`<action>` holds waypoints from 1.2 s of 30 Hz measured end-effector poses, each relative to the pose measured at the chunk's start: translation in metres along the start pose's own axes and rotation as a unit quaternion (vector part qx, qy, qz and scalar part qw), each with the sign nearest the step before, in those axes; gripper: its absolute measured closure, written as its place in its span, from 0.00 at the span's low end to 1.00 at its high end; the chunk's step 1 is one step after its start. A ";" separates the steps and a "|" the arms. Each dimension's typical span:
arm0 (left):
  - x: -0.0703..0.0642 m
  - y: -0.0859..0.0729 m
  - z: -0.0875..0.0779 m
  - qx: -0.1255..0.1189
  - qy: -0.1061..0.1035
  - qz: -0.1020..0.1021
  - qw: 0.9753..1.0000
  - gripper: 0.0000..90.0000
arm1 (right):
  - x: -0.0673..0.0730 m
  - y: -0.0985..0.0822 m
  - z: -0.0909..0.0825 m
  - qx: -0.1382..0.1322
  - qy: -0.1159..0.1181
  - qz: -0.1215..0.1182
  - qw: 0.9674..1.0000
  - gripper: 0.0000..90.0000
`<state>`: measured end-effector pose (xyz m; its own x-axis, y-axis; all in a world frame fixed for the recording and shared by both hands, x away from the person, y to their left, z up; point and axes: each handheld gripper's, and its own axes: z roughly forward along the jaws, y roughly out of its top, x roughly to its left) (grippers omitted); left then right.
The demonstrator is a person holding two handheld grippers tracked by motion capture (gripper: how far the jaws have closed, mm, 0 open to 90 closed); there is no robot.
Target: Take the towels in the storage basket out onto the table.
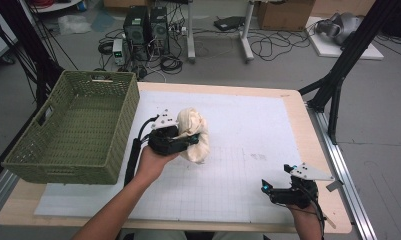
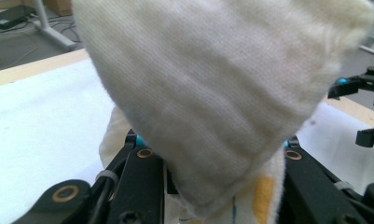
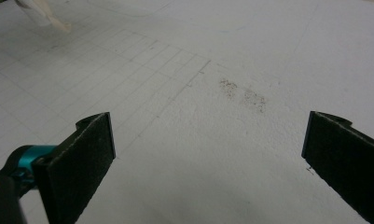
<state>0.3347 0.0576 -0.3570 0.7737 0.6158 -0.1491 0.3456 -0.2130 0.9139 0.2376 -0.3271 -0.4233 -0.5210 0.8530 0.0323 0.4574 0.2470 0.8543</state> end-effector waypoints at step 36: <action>0.019 -0.052 -0.012 -0.002 0.025 -0.031 0.999 0.24 | 0.001 0.001 0.005 0.010 -0.001 -0.004 1.000 0.02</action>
<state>0.3245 0.0897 -0.4029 0.7233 0.6649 -0.1863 0.3892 -0.1697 0.9054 0.2417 -0.3236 -0.4249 -0.5236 0.8516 0.0249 0.4672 0.2625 0.8443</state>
